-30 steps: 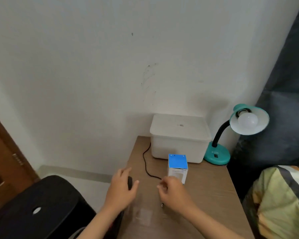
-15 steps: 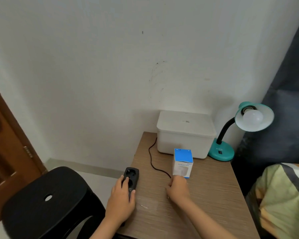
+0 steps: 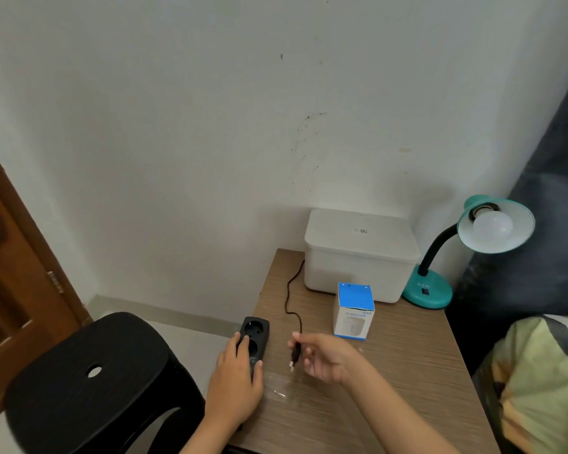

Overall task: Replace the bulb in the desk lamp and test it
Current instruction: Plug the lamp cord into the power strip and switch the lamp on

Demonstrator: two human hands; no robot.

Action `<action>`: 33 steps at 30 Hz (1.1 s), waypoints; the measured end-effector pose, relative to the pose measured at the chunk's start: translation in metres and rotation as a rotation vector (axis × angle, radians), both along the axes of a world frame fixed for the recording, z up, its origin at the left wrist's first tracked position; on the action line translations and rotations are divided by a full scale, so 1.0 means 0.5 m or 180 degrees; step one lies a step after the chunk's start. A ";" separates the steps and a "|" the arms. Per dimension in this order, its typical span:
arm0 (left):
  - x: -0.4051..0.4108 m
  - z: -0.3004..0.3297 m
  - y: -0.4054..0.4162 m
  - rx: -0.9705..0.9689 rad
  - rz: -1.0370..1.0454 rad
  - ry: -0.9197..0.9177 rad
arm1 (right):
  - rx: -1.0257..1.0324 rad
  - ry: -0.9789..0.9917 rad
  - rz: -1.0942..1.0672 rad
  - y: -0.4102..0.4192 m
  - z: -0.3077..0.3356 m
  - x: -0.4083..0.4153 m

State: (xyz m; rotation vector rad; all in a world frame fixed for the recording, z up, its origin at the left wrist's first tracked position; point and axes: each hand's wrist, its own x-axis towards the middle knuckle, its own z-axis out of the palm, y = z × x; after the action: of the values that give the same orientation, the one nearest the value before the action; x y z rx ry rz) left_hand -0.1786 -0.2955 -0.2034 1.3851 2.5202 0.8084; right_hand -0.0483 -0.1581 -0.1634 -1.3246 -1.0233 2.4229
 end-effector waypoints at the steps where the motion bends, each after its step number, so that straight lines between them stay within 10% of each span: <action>1: 0.000 0.000 -0.001 0.0018 0.0002 0.0000 | 0.0018 0.0117 0.0051 0.001 0.002 -0.004; 14: 0.004 -0.003 -0.005 0.0256 0.0306 -0.0376 | 0.3667 -0.0769 -0.0420 -0.021 0.002 -0.067; 33: -0.002 -0.011 -0.003 0.0324 0.0264 -0.0315 | 0.3613 -0.0803 0.0088 -0.043 -0.024 -0.185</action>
State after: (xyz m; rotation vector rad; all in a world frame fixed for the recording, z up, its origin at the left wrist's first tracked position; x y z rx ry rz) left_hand -0.1797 -0.2971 -0.2090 1.2429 2.5065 1.0078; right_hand -0.1406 -0.1798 -0.1755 -1.1167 -2.0089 1.2038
